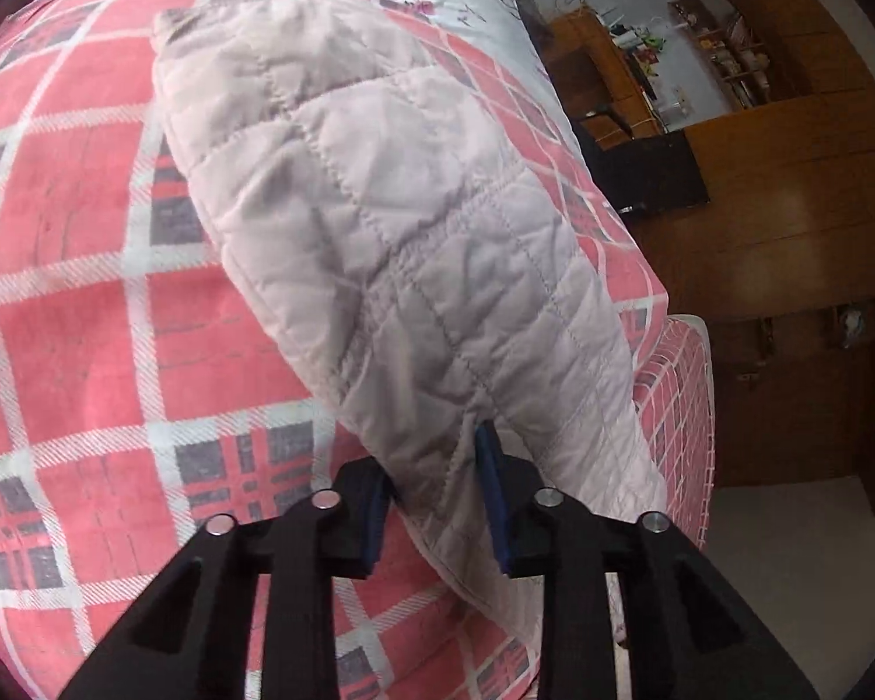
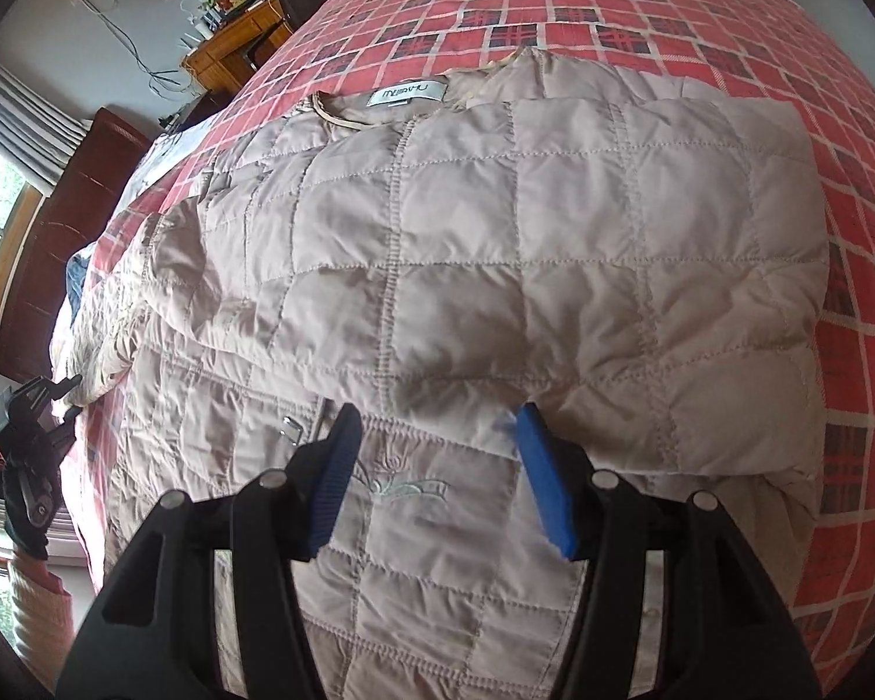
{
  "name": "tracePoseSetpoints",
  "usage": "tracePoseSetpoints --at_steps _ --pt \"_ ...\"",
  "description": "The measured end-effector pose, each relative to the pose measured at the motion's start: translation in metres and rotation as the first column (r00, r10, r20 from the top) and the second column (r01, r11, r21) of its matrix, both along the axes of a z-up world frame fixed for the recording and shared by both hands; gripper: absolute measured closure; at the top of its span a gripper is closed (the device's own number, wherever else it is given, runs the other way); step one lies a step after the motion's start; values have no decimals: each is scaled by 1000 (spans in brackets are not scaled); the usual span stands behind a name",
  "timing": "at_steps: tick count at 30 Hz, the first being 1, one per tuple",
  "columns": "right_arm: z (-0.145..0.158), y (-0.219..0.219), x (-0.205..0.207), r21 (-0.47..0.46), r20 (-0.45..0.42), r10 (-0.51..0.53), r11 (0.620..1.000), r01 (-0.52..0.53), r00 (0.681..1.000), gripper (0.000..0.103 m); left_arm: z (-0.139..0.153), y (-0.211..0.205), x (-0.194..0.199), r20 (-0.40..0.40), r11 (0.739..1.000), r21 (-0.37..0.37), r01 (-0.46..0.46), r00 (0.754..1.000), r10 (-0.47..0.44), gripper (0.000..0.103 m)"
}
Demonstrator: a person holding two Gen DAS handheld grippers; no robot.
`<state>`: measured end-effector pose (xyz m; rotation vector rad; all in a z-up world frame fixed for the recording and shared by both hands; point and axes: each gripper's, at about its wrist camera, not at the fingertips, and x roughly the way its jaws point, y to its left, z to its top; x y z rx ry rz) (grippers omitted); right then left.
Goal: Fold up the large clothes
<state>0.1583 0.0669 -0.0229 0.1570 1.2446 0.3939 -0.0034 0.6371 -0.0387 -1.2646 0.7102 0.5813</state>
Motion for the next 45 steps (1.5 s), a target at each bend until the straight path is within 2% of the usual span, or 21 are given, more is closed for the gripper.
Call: tracePoseSetpoints --at_steps 1,3,7,10,13,17,22,23,28,32,34,35,37,41,45 --pt "0 0 0 -1 -1 1 1000 -1 1000 48 2 -1 3 -4 1000 15 -2 1000 2 92" --pt "0 -2 0 1 -3 1 1000 -1 1000 48 14 -5 8 -8 996 83 10 1000 -9 95" --pt "6 -5 -2 -9 13 2 1000 -2 1000 48 56 -27 17 16 968 244 52 998 -58 98" --pt "15 -7 -5 -22 39 8 1000 -7 999 48 96 -49 27 58 929 353 108 989 -138 98" --pt "23 -10 -6 -22 57 8 1000 -7 998 48 132 -85 44 98 882 434 182 964 -247 98" --pt "32 -17 -7 -16 73 -3 1000 5 997 48 167 -146 88 124 806 511 300 901 -415 99" --pt "35 -28 -8 -26 83 -27 999 30 996 48 180 -222 118 118 705 566 427 805 -582 99" --pt "35 -30 -8 -28 81 -31 999 33 996 48 179 -240 125 105 678 578 454 783 -614 99" --pt "25 -40 -4 -42 60 -55 997 57 997 48 159 -312 155 36 557 602 572 678 -734 99" --pt "14 -45 -2 -45 36 -68 997 70 997 48 129 -366 178 -62 430 606 670 578 -814 99" --pt "10 -48 -2 -41 29 -72 996 73 997 48 111 -385 186 -98 388 588 710 539 -837 99" --pt "9 -49 -2 -39 27 -73 996 74 997 48 102 -390 189 -110 380 573 726 528 -842 99" --pt "8 -50 -1 -33 21 -76 997 77 997 48 83 -394 196 -123 383 534 754 517 -847 98" --pt "5 -51 2 -27 10 -78 997 78 997 48 44 -391 200 -110 419 433 798 508 -854 97" --pt "6 -50 7 -23 4 -74 997 74 997 48 26 -384 201 -92 431 362 826 492 -866 95"
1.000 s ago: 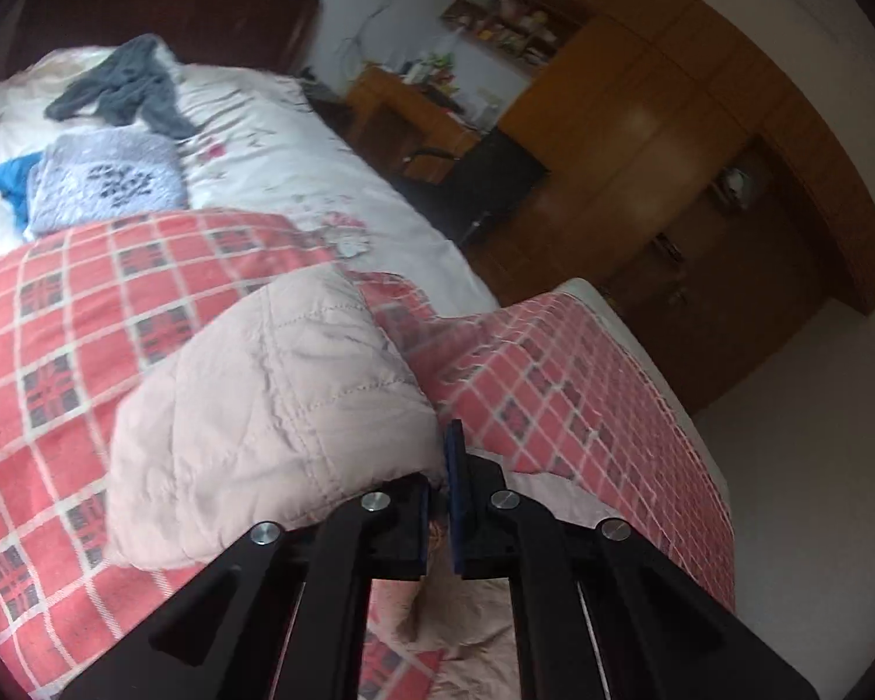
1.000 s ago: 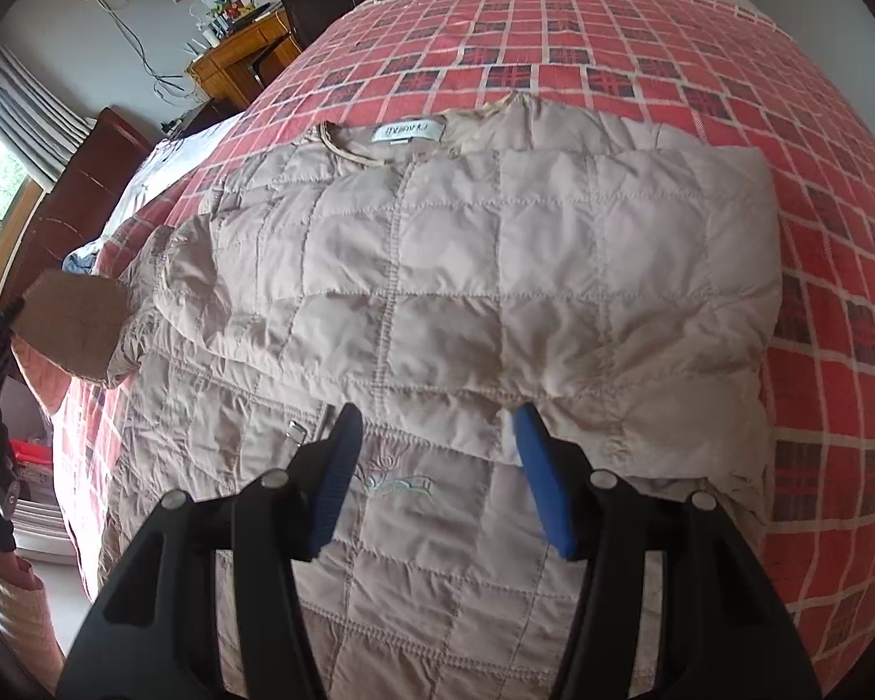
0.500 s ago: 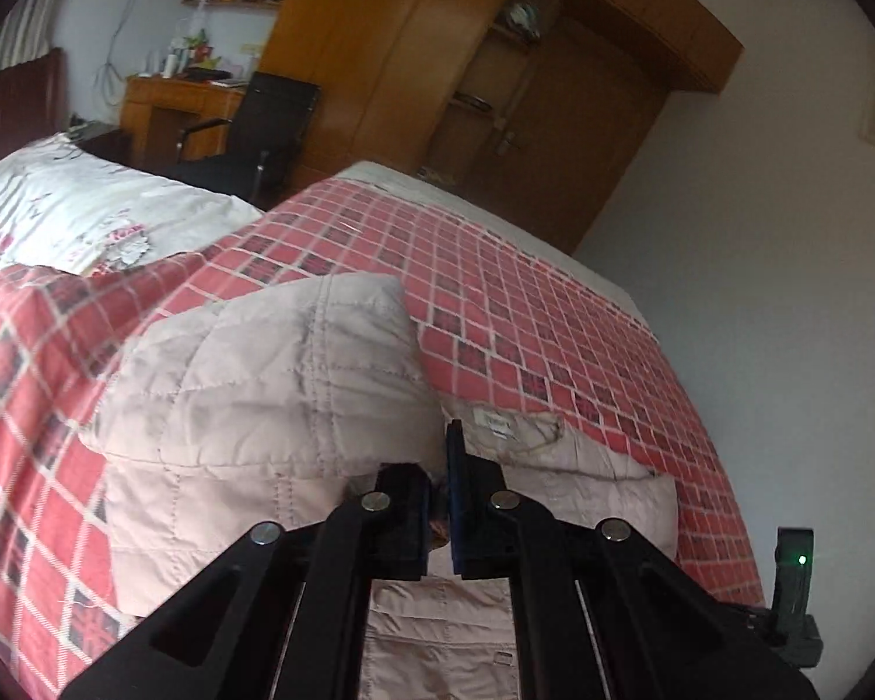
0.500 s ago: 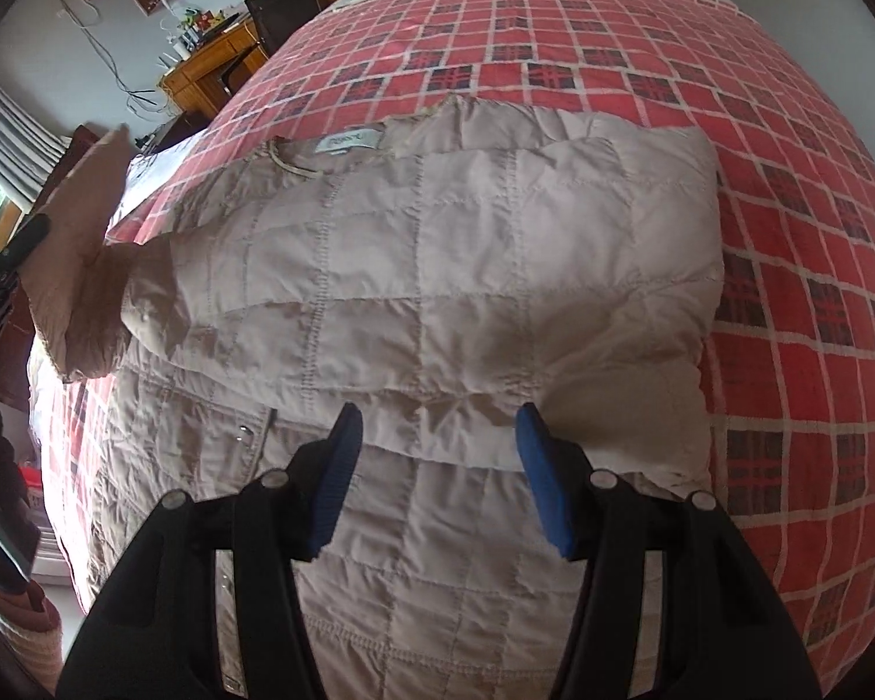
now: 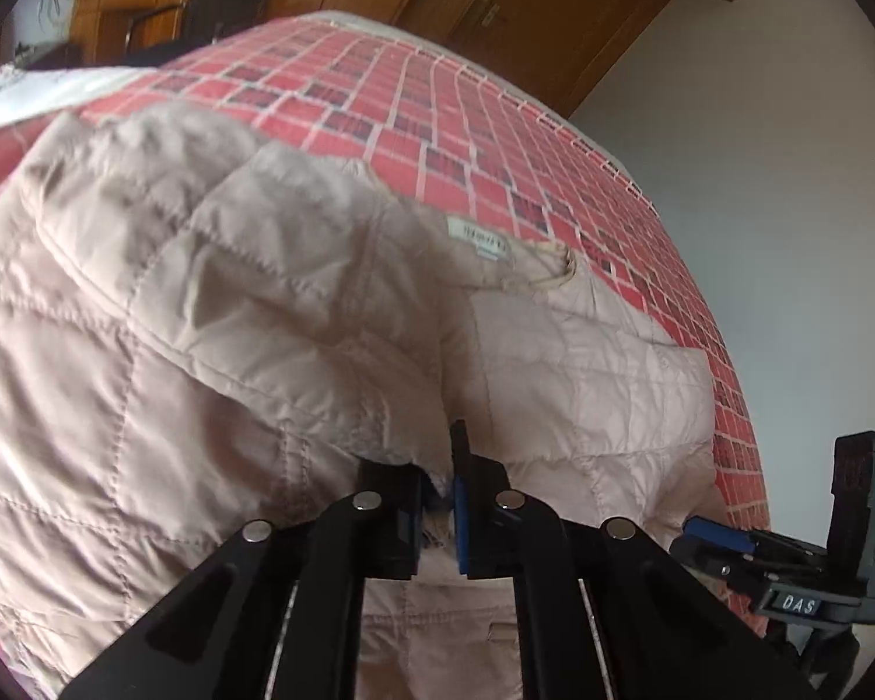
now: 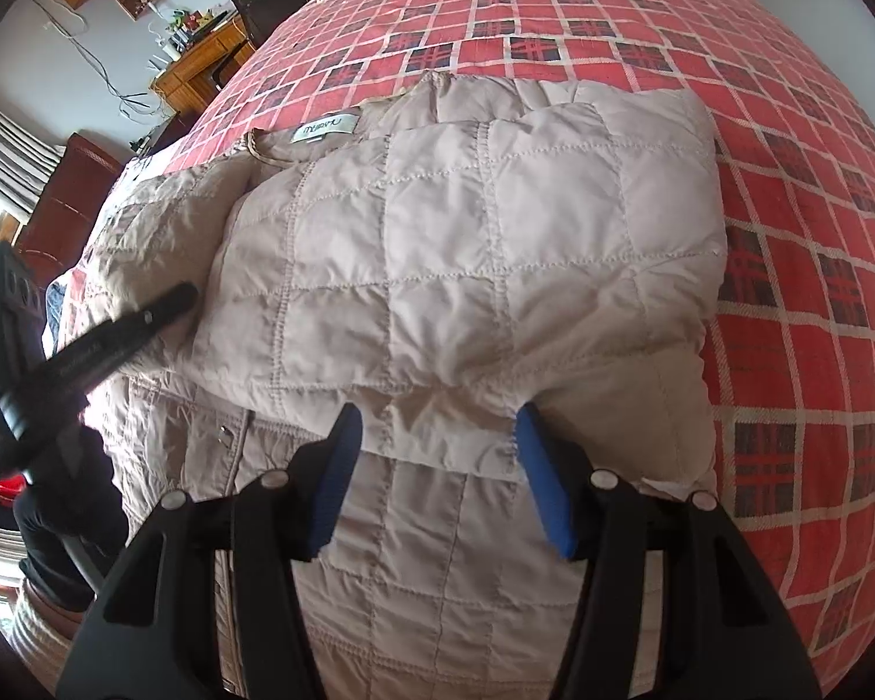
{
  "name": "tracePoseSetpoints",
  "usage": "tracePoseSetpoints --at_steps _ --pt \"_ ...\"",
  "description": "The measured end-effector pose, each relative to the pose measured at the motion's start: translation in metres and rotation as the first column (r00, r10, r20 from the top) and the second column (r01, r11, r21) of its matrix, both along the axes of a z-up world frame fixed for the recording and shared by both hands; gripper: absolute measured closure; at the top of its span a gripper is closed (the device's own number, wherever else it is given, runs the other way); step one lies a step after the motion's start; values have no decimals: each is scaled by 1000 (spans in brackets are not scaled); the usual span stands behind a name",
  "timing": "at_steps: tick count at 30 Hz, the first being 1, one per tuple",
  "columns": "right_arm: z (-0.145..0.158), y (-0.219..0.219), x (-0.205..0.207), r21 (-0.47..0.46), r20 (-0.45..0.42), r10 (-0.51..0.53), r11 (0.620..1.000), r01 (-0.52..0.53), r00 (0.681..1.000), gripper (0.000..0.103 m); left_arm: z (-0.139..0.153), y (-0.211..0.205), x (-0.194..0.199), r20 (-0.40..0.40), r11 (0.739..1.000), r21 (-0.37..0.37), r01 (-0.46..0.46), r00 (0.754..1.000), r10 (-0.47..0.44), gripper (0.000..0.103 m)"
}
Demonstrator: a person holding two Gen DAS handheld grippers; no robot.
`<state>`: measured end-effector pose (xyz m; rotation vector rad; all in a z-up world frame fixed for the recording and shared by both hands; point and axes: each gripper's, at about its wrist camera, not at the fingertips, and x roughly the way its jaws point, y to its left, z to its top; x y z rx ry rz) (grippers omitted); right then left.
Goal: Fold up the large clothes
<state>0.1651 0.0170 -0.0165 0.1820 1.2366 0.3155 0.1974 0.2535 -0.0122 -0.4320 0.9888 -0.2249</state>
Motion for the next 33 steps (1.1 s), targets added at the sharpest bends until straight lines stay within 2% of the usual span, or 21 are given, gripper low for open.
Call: tracePoseSetpoints --at_steps 2,4,7,10,12,17,19,20,21,22,25,26,27,30,33 --pt "5 2 4 10 4 7 1000 -7 1000 48 6 5 -11 0 999 -31 16 1000 -16 94" --pt "16 8 8 30 18 28 999 -29 999 47 18 12 -32 37 997 -59 54 998 -52 84" --pt "30 28 19 82 25 68 994 -70 997 43 39 33 -64 77 994 -62 87 994 -83 77" --pt "37 63 37 161 5 120 980 -120 993 38 48 66 -79 101 1000 12 1 995 -2 77" --pt "37 95 51 176 -6 162 972 -158 987 38 51 88 -80 108 995 66 -78 992 71 77" --pt "22 158 80 192 -74 204 963 -186 976 38 37 113 -62 37 974 147 -169 985 166 77" --pt "10 176 92 172 -111 188 971 -167 976 38 30 118 -58 17 973 146 -181 984 180 77" --pt "6 180 95 172 -124 186 971 -163 975 41 26 119 -57 9 972 147 -185 983 185 77" --pt "1 186 97 173 -144 187 972 -161 972 54 23 122 -57 0 971 148 -186 982 188 77" --pt "-3 190 99 176 -158 192 971 -163 969 59 21 123 -56 -6 972 146 -185 982 188 77" --pt "-2 189 95 149 -130 202 972 -182 971 80 18 122 -54 -17 970 157 -185 982 190 77" --pt "0 187 93 150 -122 204 971 -185 971 89 20 122 -54 -19 969 163 -185 981 191 77" --pt "5 179 92 173 -114 201 968 -180 973 94 23 120 -52 -15 968 166 -186 981 191 77" --pt "22 155 88 238 -87 172 960 -147 981 96 40 112 -54 42 968 171 -184 983 180 77" --pt "37 131 82 257 -69 128 961 -106 989 96 56 98 -51 95 975 153 -160 985 147 77"
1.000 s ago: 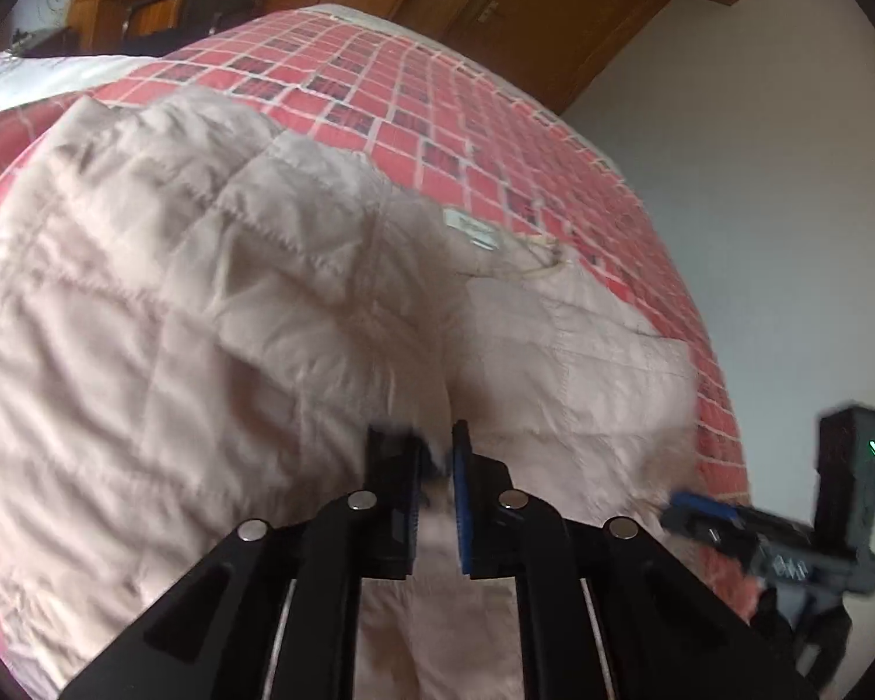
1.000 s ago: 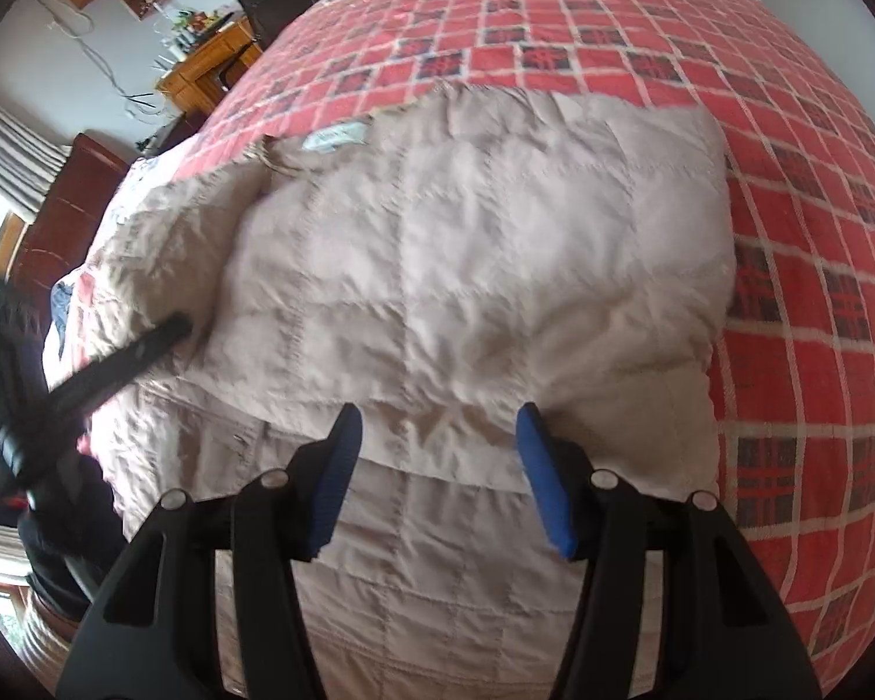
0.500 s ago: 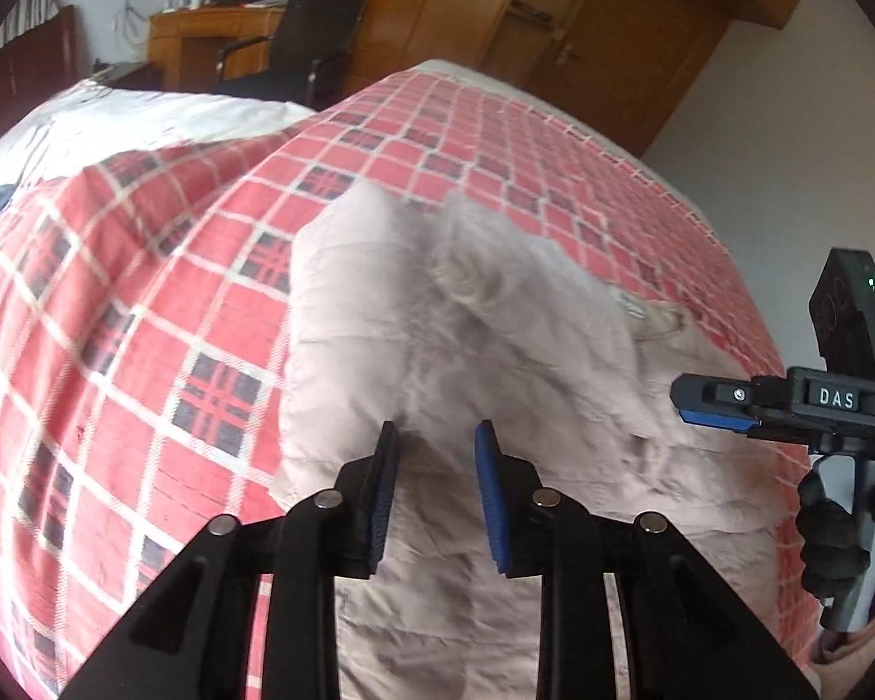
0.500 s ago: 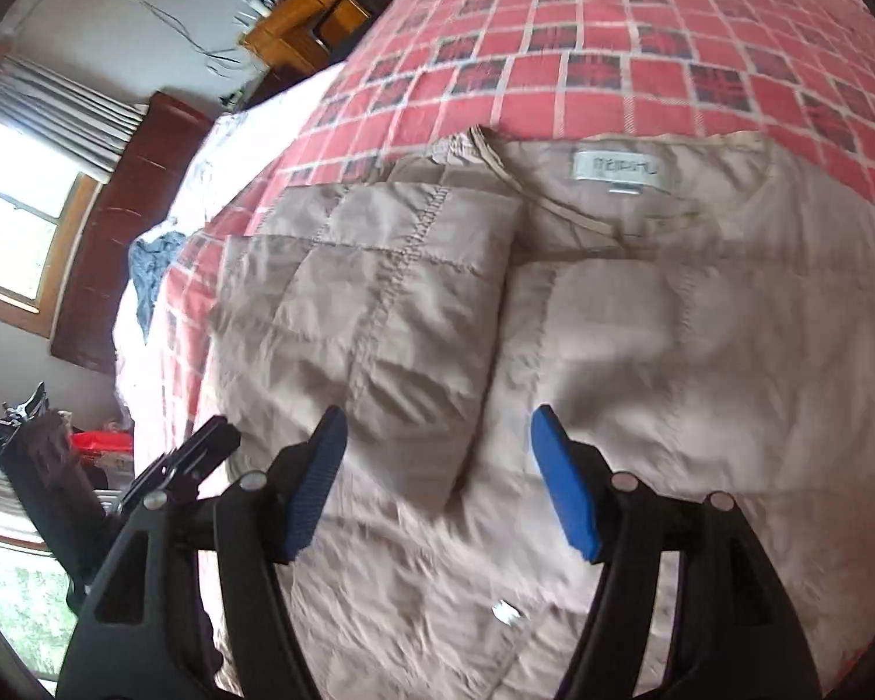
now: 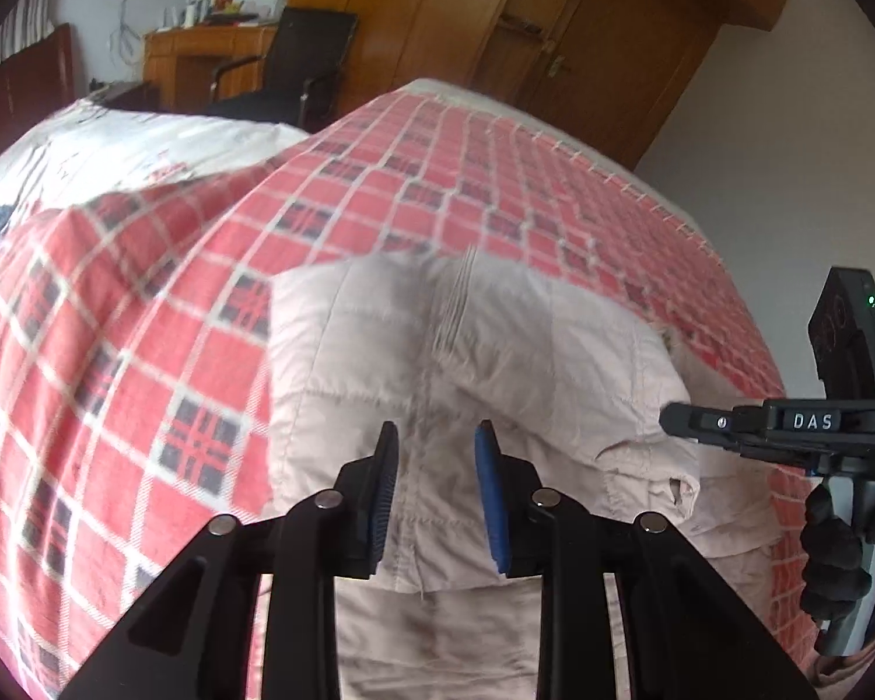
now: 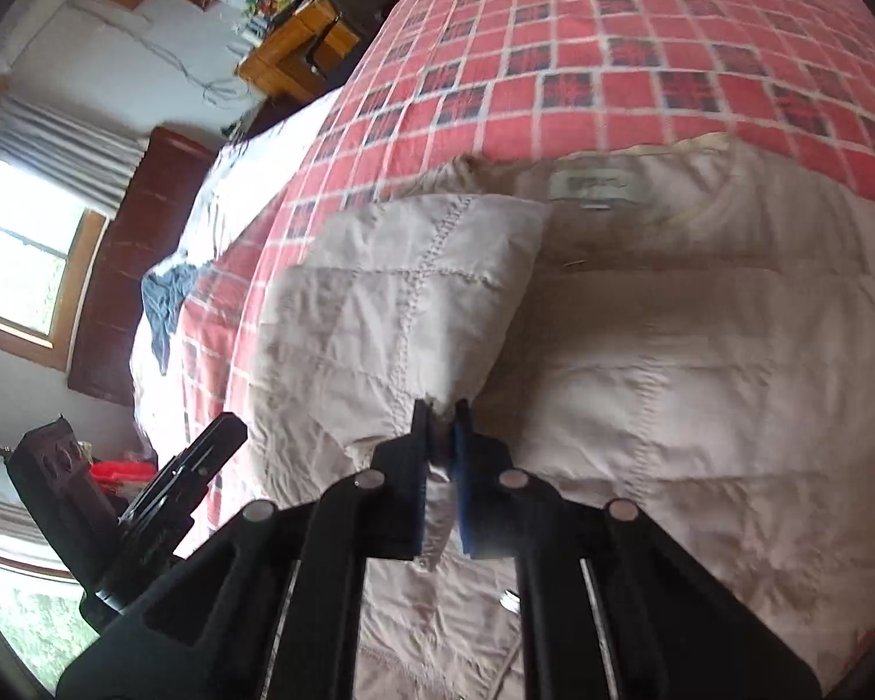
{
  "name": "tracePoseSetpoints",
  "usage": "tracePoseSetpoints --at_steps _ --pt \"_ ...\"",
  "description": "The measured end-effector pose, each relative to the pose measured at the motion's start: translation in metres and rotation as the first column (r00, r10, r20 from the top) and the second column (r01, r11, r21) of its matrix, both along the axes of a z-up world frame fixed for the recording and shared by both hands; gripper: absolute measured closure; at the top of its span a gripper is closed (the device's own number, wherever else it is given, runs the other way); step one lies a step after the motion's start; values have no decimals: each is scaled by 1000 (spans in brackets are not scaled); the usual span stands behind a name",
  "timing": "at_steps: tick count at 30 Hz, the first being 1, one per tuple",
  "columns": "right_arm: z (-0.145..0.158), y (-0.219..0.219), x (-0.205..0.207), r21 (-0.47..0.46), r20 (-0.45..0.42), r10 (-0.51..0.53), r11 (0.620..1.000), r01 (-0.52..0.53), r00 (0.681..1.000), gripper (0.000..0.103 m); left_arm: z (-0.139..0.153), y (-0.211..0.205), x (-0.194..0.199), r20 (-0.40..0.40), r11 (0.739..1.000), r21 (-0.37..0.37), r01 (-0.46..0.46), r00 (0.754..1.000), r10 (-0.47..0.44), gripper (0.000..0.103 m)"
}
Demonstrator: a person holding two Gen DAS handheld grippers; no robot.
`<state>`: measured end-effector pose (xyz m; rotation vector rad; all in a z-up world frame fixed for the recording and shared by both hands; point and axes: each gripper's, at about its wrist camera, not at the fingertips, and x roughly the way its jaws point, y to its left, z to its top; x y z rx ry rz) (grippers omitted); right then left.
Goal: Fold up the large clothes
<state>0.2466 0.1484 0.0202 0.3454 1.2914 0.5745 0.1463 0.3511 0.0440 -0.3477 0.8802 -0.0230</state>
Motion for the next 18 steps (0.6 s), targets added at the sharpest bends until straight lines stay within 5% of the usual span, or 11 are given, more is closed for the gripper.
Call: tracePoseSetpoints --at_steps 11,16,18 --pt "-41 -37 -7 -152 -38 -69 986 62 997 97 -51 -21 37 -132 999 21 33 991 -30 77" --pt "-13 -29 -16 -192 89 -42 980 59 995 93 -47 -9 34 -121 998 -48 30 992 -36 77" --pt "7 -15 -19 -194 135 17 981 10 991 79 -35 -4 27 -108 998 -50 25 994 -31 74"
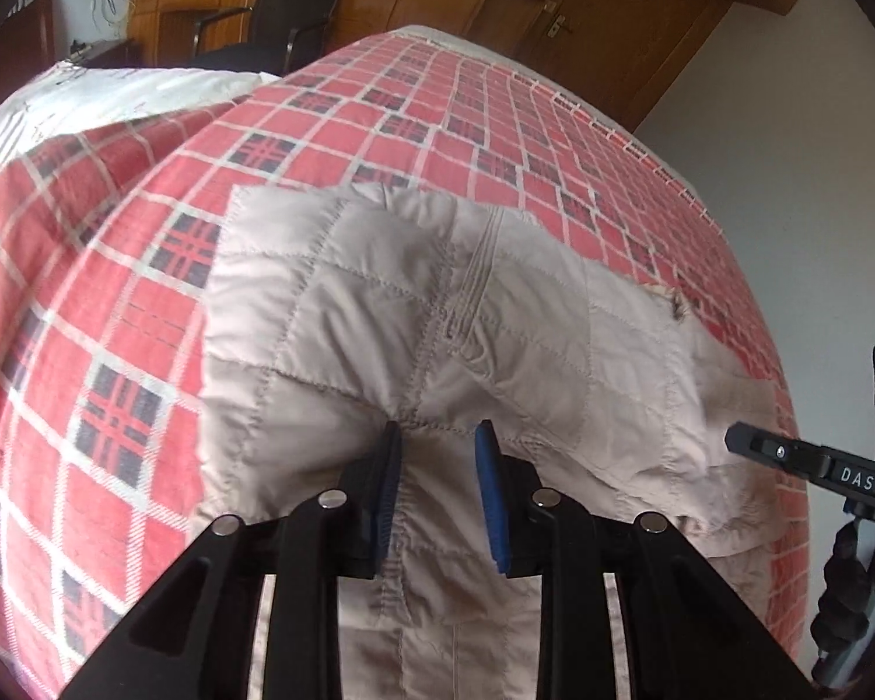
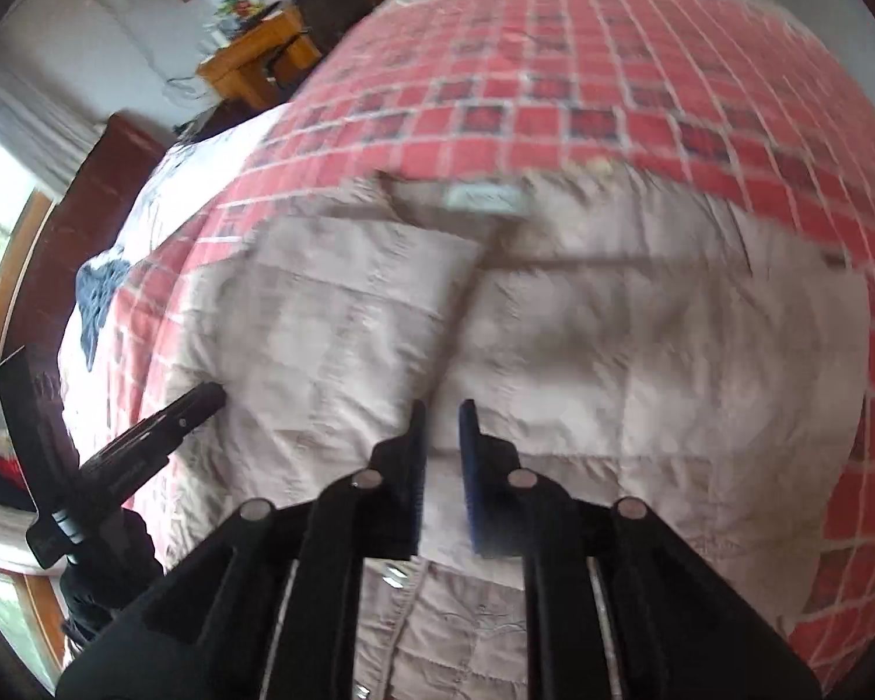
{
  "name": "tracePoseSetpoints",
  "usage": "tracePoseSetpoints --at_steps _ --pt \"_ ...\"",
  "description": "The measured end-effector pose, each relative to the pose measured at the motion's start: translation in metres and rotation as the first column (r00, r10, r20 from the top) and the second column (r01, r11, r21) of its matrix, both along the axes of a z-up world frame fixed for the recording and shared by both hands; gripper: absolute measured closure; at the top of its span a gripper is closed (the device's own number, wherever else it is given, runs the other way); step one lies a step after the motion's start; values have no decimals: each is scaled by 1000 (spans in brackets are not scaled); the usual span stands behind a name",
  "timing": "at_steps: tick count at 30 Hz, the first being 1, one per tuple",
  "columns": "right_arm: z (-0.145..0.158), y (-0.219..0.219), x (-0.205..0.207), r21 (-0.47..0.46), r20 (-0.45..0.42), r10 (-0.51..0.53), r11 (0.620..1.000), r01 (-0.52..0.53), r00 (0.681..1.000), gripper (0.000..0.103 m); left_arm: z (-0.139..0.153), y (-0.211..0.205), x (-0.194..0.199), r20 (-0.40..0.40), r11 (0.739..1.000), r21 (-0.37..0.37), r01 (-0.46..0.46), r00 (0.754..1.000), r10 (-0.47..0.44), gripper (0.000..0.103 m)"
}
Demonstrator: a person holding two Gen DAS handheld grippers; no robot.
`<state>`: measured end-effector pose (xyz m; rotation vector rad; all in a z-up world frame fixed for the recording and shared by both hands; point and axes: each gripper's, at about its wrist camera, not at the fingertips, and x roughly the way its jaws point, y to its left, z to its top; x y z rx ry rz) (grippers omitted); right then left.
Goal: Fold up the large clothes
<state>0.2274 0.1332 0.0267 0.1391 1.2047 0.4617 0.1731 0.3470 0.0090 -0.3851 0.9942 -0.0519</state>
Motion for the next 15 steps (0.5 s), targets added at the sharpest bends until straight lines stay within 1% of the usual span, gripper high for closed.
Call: tracePoseSetpoints --at_steps 1,2,3,5,6,8,11,13,14,15 --pt "5 10 1 5 4 36 999 -36 999 71 5 2 -3 5 1000 20 -4 1000 4 67" --pt "9 21 2 7 5 73 997 -73 997 50 10 5 -6 7 999 40 -10 1000 10 65" --pt "11 37 3 -4 11 110 994 -110 994 41 12 8 -8 -1 999 47 -16 1000 16 64" --pt "11 63 2 -44 17 161 986 -160 987 41 10 14 -8 -34 997 77 -24 999 27 64" --pt "7 80 4 -64 12 190 980 -189 982 42 9 15 -9 -37 996 89 -21 999 25 64" --pt "-1 104 7 -91 0 224 971 -223 975 43 4 19 -10 -44 996 91 -10 999 14 64" --pt "-17 129 9 -203 -1 244 950 -239 970 41 -5 20 -12 -55 996 95 -2 998 7 64" --pt "-32 141 11 -272 -20 254 929 -250 967 41 -10 20 -11 -62 996 94 -5 998 10 64" --pt "-39 144 13 -299 -28 254 921 -250 967 44 -12 20 -10 -63 996 90 -6 998 12 64" --pt "-45 143 15 -310 -36 244 919 -242 969 50 -14 20 -10 -65 996 88 -6 998 12 64"
